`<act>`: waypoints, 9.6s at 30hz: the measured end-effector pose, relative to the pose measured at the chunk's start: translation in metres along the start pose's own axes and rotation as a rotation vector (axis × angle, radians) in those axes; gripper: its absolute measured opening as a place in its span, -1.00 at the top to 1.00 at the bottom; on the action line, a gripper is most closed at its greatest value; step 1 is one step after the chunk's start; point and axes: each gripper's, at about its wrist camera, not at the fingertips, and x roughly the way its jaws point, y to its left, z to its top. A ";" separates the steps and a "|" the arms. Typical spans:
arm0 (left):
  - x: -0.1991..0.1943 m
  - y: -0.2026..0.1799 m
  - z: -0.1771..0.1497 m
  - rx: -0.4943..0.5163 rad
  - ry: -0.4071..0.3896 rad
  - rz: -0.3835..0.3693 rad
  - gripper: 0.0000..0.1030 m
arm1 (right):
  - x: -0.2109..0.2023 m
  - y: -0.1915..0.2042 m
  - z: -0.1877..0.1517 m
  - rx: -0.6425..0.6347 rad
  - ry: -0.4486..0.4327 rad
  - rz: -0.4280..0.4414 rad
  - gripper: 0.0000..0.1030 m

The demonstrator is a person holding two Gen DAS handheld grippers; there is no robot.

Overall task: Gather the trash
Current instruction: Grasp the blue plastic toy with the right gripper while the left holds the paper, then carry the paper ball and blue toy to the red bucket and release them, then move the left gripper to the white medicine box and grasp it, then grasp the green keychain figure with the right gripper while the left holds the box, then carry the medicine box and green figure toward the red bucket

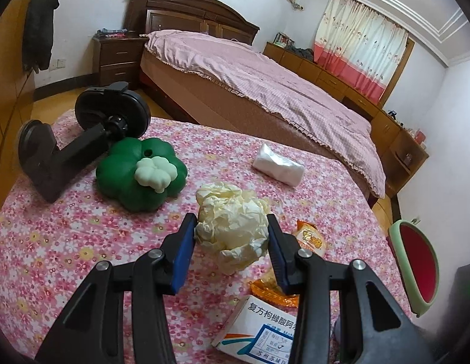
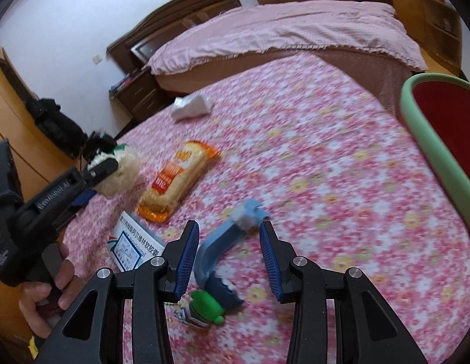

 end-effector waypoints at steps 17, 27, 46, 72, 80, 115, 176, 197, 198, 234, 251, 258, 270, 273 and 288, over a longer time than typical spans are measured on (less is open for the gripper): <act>-0.003 0.000 -0.001 -0.009 -0.002 -0.017 0.11 | 0.018 0.005 0.011 -0.028 -0.023 -0.048 0.67; -0.007 -0.002 -0.002 -0.008 -0.017 -0.035 0.11 | -0.014 -0.007 0.007 0.019 -0.098 -0.002 0.68; -0.027 -0.059 -0.010 0.142 -0.029 -0.144 0.11 | -0.125 -0.078 -0.009 0.175 -0.314 -0.030 0.68; -0.013 -0.240 -0.062 0.383 0.131 -0.330 0.11 | -0.195 -0.201 -0.025 0.411 -0.465 0.002 0.68; 0.014 -0.294 -0.080 0.448 0.180 -0.376 0.11 | -0.202 -0.227 -0.023 0.439 -0.479 -0.010 0.68; 0.056 -0.325 -0.097 0.521 0.223 -0.333 -0.06 | -0.160 -0.274 0.018 0.435 -0.407 -0.095 0.62; -0.037 -0.067 -0.087 0.101 0.265 0.012 -0.06 | -0.153 -0.144 -0.034 0.258 -0.250 0.036 0.25; -0.058 -0.017 -0.071 0.216 0.190 0.158 -0.22 | -0.119 -0.095 -0.050 0.173 -0.137 0.023 0.18; -0.054 -0.016 -0.071 0.228 0.192 0.173 -0.22 | -0.118 -0.094 -0.051 0.172 -0.134 0.020 0.17; -0.066 0.046 -0.073 -0.025 0.140 0.212 -0.07 | -0.043 -0.001 -0.047 -0.019 0.008 0.041 0.16; -0.071 0.061 -0.079 -0.063 0.127 0.204 -0.07 | -0.013 0.030 -0.047 -0.118 -0.034 -0.019 0.15; -0.076 0.056 -0.083 -0.069 0.133 0.172 -0.07 | -0.013 0.027 -0.048 -0.132 -0.048 -0.045 0.40; -0.093 0.034 -0.086 -0.042 0.120 0.140 -0.07 | -0.033 0.018 -0.054 -0.105 -0.056 0.059 0.42; -0.097 0.027 -0.087 -0.030 0.114 0.133 -0.07 | -0.043 0.016 -0.055 -0.098 -0.071 0.073 0.42; -0.112 -0.022 -0.088 0.048 0.090 0.082 -0.07 | -0.104 -0.014 -0.049 -0.027 -0.186 0.094 0.42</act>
